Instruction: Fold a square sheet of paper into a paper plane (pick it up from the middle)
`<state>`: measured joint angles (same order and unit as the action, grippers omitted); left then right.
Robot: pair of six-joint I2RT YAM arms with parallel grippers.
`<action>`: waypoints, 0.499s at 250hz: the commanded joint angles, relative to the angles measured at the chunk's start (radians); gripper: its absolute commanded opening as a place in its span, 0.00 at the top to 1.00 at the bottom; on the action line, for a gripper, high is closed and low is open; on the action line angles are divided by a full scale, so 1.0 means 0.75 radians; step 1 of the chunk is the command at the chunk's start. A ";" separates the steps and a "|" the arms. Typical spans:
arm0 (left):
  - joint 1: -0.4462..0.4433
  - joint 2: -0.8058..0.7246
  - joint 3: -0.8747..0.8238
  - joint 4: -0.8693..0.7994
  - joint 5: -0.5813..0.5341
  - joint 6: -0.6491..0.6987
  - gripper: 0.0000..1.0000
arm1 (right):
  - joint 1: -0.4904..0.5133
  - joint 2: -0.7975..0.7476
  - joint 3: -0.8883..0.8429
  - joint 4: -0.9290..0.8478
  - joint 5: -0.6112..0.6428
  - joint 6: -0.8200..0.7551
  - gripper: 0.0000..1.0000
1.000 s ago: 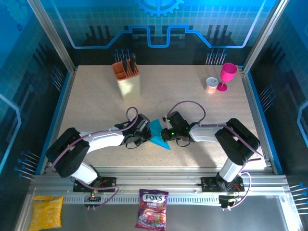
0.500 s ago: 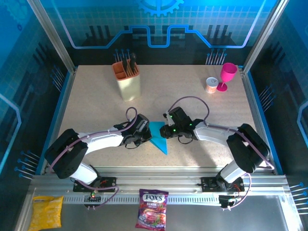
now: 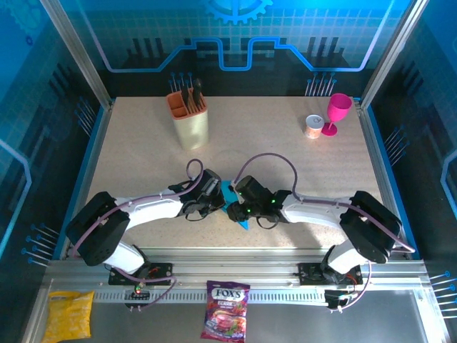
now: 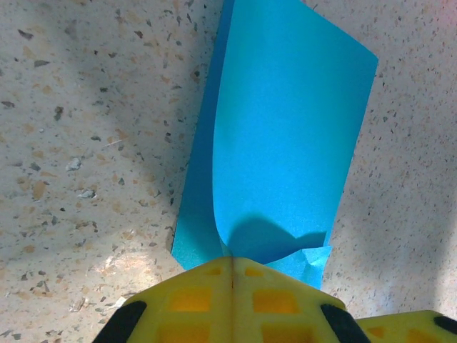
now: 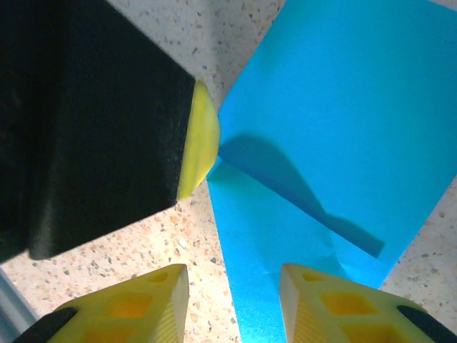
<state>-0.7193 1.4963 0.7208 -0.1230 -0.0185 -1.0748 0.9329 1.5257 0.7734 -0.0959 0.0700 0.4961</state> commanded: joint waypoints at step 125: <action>-0.007 -0.071 0.004 -0.027 0.029 -0.031 1.00 | 0.064 0.163 0.031 0.022 0.172 0.038 0.62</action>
<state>-0.7193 1.4704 0.7208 -0.1234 -0.0109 -1.0756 0.9688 1.6367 0.7742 -0.0799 0.1577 0.5060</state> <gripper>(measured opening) 0.051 0.383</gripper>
